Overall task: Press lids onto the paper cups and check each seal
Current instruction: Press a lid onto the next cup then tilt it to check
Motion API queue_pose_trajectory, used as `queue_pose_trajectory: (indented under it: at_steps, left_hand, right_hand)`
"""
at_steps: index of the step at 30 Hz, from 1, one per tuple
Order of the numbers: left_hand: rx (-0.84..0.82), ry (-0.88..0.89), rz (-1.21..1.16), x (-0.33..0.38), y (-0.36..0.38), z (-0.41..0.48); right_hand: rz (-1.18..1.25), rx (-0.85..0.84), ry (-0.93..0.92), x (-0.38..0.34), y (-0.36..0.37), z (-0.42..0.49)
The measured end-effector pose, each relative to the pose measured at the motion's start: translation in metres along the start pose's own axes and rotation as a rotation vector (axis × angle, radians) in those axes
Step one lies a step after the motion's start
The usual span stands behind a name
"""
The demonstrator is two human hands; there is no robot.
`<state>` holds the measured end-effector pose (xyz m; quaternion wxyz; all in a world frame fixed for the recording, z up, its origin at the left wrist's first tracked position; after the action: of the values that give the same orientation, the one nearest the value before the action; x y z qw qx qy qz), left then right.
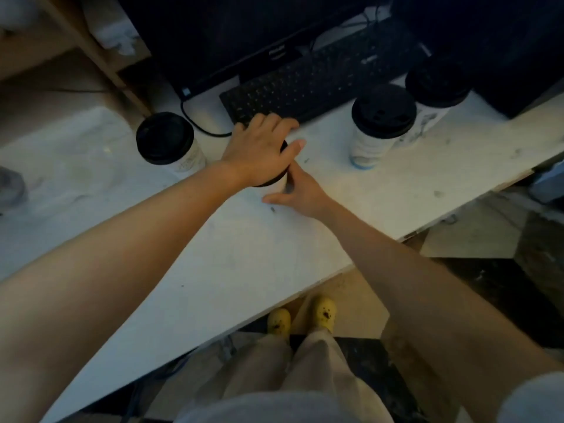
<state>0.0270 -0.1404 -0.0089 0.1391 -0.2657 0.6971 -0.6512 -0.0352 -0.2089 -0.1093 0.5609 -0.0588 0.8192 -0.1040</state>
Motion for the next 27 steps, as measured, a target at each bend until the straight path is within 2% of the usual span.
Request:
queue_pose_trajectory:
  at_steps: [2, 3, 5, 7, 9, 13, 16, 18, 23, 25, 27]
  left_hand:
    - [0.013, 0.044, -0.007, 0.002, -0.006, -0.004]
    - [0.075, 0.017, -0.015, 0.003, -0.008, -0.008]
    - [0.221, -0.139, -0.081, 0.004, -0.009, -0.015]
    - [0.238, -0.320, -0.212, 0.003, -0.003, -0.018]
    - [0.227, -0.363, -0.246, -0.001, 0.002, -0.019]
    - [0.300, -0.205, -0.243, -0.014, 0.000, -0.023]
    - [0.220, -0.021, -0.248, -0.015, -0.002, -0.024]
    - [0.163, 0.028, -0.185, -0.015, -0.006, -0.022]
    - [0.136, -0.186, -0.126, -0.013, -0.001, -0.017]
    - [0.151, -0.204, -0.122, -0.010, 0.005, -0.016]
    - [0.163, -0.199, -0.107, -0.011, 0.007, -0.014]
  right_hand:
    - [0.059, 0.097, -0.008, 0.001, 0.006, -0.008]
    - [0.113, 0.145, -0.016, 0.000, 0.009, -0.011]
    - [0.202, 0.259, -0.019, -0.004, 0.016, -0.014]
    - [0.231, 0.356, 0.008, -0.007, 0.027, -0.017]
    - [0.156, 0.397, 0.014, -0.005, 0.039, -0.021]
    - [-0.057, 0.320, -0.031, -0.006, 0.033, -0.032]
    - [-0.014, 0.152, 0.002, -0.014, 0.016, -0.023]
    - [0.009, 0.117, 0.056, -0.017, 0.012, -0.018]
    - [0.098, 0.398, -0.015, 0.000, 0.027, -0.017]
    - [0.118, 0.362, -0.034, 0.002, 0.028, -0.015]
    - [0.161, 0.232, -0.066, 0.002, 0.024, -0.010]
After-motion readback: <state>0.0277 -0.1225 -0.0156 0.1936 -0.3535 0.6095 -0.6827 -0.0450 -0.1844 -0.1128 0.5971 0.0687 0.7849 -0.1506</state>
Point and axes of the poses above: each hand's wrist, its own z-axis towards the middle knuckle, its own y-axis out of the palm, x = y × z, the point moved 3 cm from there along z, towards the middle knuckle, and after that the axes turned 11 degrees about y, right-handed, at the moved point
